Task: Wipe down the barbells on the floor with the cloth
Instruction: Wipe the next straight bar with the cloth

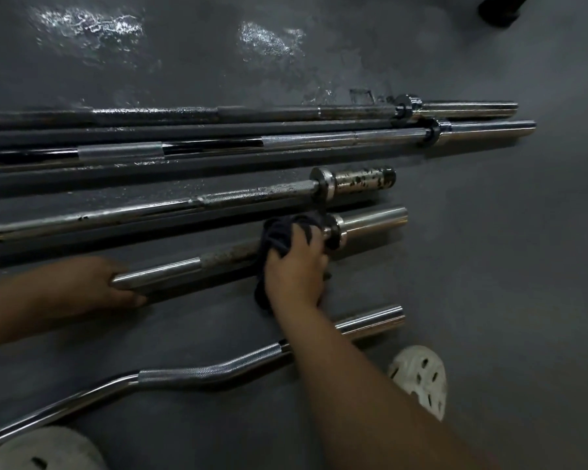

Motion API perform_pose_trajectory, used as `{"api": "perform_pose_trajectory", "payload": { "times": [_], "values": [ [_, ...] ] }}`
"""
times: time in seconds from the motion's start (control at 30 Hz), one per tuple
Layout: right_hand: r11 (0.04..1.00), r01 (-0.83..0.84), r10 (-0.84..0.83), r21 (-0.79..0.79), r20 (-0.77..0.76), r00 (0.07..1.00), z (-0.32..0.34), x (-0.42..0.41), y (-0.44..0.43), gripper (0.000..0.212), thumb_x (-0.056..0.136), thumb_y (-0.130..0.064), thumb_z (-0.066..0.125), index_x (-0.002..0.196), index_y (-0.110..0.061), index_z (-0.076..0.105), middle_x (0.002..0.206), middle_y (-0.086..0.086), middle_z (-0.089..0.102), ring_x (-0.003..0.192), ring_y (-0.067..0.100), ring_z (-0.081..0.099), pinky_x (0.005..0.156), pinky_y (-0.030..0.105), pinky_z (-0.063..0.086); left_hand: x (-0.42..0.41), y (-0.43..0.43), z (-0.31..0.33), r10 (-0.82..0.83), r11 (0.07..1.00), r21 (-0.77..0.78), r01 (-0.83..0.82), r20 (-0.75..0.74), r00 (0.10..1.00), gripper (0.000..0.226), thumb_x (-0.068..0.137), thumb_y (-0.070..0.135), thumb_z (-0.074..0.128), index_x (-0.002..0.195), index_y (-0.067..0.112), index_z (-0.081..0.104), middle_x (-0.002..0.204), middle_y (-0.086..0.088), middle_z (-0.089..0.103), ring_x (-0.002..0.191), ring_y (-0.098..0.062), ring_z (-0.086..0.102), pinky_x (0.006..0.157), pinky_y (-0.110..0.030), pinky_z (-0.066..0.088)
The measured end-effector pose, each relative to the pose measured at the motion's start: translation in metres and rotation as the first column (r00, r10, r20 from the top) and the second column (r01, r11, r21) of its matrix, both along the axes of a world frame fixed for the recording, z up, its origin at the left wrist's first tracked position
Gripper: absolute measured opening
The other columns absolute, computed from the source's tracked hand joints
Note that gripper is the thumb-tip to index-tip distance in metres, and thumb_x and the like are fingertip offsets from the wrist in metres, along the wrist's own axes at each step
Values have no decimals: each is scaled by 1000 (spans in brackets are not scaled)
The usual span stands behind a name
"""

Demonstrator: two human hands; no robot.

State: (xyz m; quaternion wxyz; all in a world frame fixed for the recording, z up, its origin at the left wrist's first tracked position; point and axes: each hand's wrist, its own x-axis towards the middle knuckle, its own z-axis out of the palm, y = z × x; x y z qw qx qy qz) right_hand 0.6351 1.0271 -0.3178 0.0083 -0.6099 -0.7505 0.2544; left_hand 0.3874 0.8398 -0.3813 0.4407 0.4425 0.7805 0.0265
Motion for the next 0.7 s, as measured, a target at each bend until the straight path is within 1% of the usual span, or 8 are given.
{"api": "perform_pose_trajectory", "payload": {
  "times": [0.13, 0.2, 0.3, 0.37, 0.47, 0.53, 0.6, 0.7],
  "values": [
    [941, -330, 315, -76, -158, 936, 0, 17, 13, 47, 79, -29, 59, 126, -28, 63, 141, -2, 48, 121, 26, 53, 103, 37, 46, -1, -25, -25, -24, 989, 135, 62, -261, 965, 40, 68, 78, 59, 80, 40, 54, 72, 17, 57, 67, -10, 59, 66, -34, 53],
    [983, -173, 180, 57, -138, 974, -7, 40, 38, 49, 76, -27, 60, 125, -26, 65, 137, 2, 51, 120, 29, 55, 103, 38, 46, 10, -40, -39, -13, 961, 250, 115, -378, 926, 38, 73, 73, 58, 87, 40, 46, 74, 12, 54, 67, -18, 59, 62, -37, 53],
    [991, -20, 24, 132, -30, 999, -14, 31, 16, 55, 79, -26, 66, 134, -29, 58, 149, 2, 42, 121, 33, 51, 104, 38, 43, 15, -28, -21, -25, 990, 129, 60, -255, 967, 45, 69, 83, 53, 83, 40, 51, 73, 14, 58, 66, -11, 59, 66, -31, 53],
    [975, -215, 219, 56, -77, 973, -14, 11, -7, 55, 80, -28, 65, 135, -30, 57, 149, 0, 41, 121, 33, 50, 103, 38, 44, 4, -16, -15, -42, 997, 50, 50, -154, 987, 57, 62, 92, 47, 84, 40, 59, 76, 15, 63, 70, -5, 61, 71, -29, 53],
    [888, -454, 460, 72, -108, 881, -6, 19, 20, 50, 77, -26, 63, 128, -30, 61, 139, -1, 49, 118, 30, 55, 99, 39, 49, -9, -27, -40, -24, 992, 113, 61, -300, 954, 66, 60, 99, 30, 81, 40, 49, 73, 13, 61, 66, -12, 61, 64, -32, 54],
    [949, -252, 262, 188, -31, 964, -9, 41, 48, 50, 76, -22, 63, 126, -28, 62, 140, 0, 49, 117, 33, 55, 100, 37, 48, 2, -40, -54, 24, 973, 223, 52, -326, 945, 65, 64, 98, 25, 81, 38, 43, 71, 10, 57, 64, -19, 61, 60, -36, 54],
    [979, -89, 84, 181, 35, 996, -12, 43, 33, 58, 79, -23, 64, 136, -28, 56, 151, 2, 40, 119, 37, 51, 102, 38, 43, 9, -30, -37, -15, 980, 182, 76, -317, 948, 66, 64, 97, 28, 81, 37, 49, 72, 12, 58, 67, -15, 62, 63, -32, 53],
    [936, -352, 352, 4, -1, 936, -13, 10, -19, 69, 79, -29, 67, 145, -29, 46, 156, 1, 31, 123, 35, 47, 104, 41, 44, 5, -4, 11, -57, 998, -6, 57, -47, 997, 57, 61, 89, 49, 80, 36, 60, 79, 13, 64, 73, -6, 62, 68, -26, 49]
  ]
}}
